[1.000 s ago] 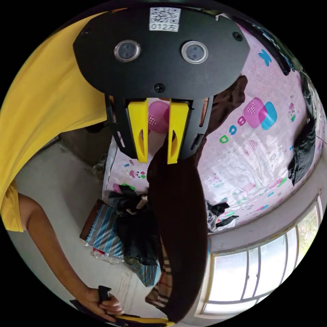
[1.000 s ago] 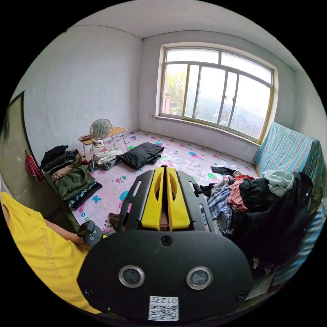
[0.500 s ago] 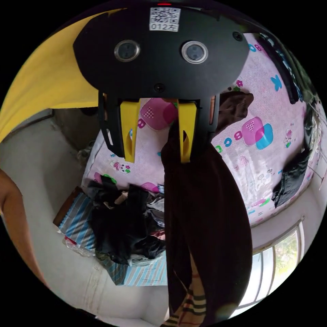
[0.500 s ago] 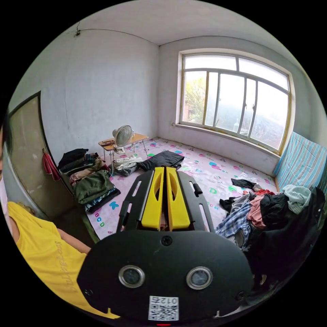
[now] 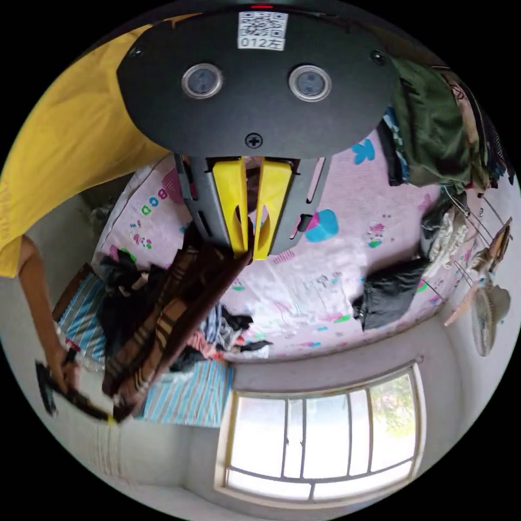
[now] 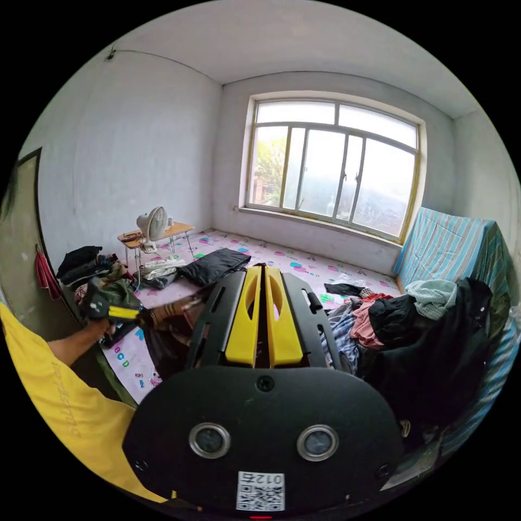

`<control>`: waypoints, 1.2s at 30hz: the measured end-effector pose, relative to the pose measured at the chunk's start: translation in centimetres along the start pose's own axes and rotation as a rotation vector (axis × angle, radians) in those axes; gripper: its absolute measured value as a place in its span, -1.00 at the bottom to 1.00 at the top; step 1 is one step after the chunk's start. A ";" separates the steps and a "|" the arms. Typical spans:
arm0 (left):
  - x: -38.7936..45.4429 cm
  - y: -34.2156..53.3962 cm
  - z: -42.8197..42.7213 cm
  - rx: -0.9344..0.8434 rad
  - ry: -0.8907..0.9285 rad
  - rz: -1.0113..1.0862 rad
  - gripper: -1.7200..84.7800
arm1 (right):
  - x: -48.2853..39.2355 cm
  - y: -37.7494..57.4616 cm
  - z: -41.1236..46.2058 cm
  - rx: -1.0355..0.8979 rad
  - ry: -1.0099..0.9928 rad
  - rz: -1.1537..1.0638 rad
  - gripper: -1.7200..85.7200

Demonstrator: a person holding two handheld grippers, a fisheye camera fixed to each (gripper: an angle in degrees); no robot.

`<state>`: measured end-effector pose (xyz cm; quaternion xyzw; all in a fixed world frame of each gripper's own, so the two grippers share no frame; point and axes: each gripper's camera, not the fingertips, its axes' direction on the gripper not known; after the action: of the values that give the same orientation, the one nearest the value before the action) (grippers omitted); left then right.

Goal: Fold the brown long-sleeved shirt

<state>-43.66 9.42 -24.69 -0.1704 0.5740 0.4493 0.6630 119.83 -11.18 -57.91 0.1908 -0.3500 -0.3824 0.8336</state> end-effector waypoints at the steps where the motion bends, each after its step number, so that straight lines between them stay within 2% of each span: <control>1: -0.8 -0.4 -2.0 0.026 -0.011 0.006 -0.96 | -0.2 0.8 -1.1 0.020 -0.010 0.009 -0.95; 6: -0.2 -3.4 -17.5 0.208 -0.205 0.173 -0.97 | -4.0 3.2 -6.1 0.140 -0.030 0.013 -0.95; 9: 2.7 -4.3 -22.5 0.241 -0.363 0.283 -0.97 | -7.0 3.4 -9.3 0.235 -0.040 0.034 -0.95; 12: 4.7 -5.0 -26.0 0.273 -0.476 0.357 -0.97 | -10.5 2.6 -11.6 0.320 0.003 0.014 -0.95; 15: 4.2 -6.5 -27.9 0.283 -0.470 0.390 -0.97 | -13.9 0.9 -11.7 0.370 0.048 -0.016 -0.95; 19: 1.1 -10.0 -25.7 0.196 -0.437 0.429 -0.97 | -16.2 -2.4 -6.3 0.326 0.052 -0.019 -0.95; 22: -3.6 -14.1 -19.0 0.052 -0.371 0.440 -0.97 | -16.0 -4.6 3.0 0.194 0.027 0.017 -0.95; 24: -8.8 -17.5 -10.4 -0.123 -0.256 0.433 -0.97 | -15.5 -5.3 10.7 0.071 0.028 0.043 -0.95; 28: -18.2 -21.5 6.7 -0.384 -0.068 0.342 -0.97 | -13.7 -4.3 32.4 -0.240 0.001 0.128 -0.94; 30: -24.3 -23.1 18.7 -0.508 0.005 0.239 -0.96 | -13.7 -3.2 41.7 -0.352 0.006 0.154 -0.94; 32: -28.3 -23.4 27.1 -0.573 0.048 0.123 -0.96 | -14.5 -1.5 53.1 -0.486 0.044 0.171 -0.94; 33: -30.7 -23.0 32.2 -0.610 0.071 0.035 -0.96 | -14.8 -1.0 55.6 -0.513 0.042 0.179 -0.94; 35: -33.6 -21.8 38.5 -0.630 0.081 -0.091 -0.96 | -16.4 1.5 64.5 -0.696 0.092 0.211 -0.93; 36: -35.3 -20.5 41.8 -0.633 0.093 -0.188 -0.96 | -16.9 2.1 65.9 -0.720 0.120 0.219 -0.93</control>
<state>0.21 15.22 13.45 -0.4405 0.4172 0.5338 0.5890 64.99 -0.16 -19.11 -0.1307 -0.1623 -0.3778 0.9021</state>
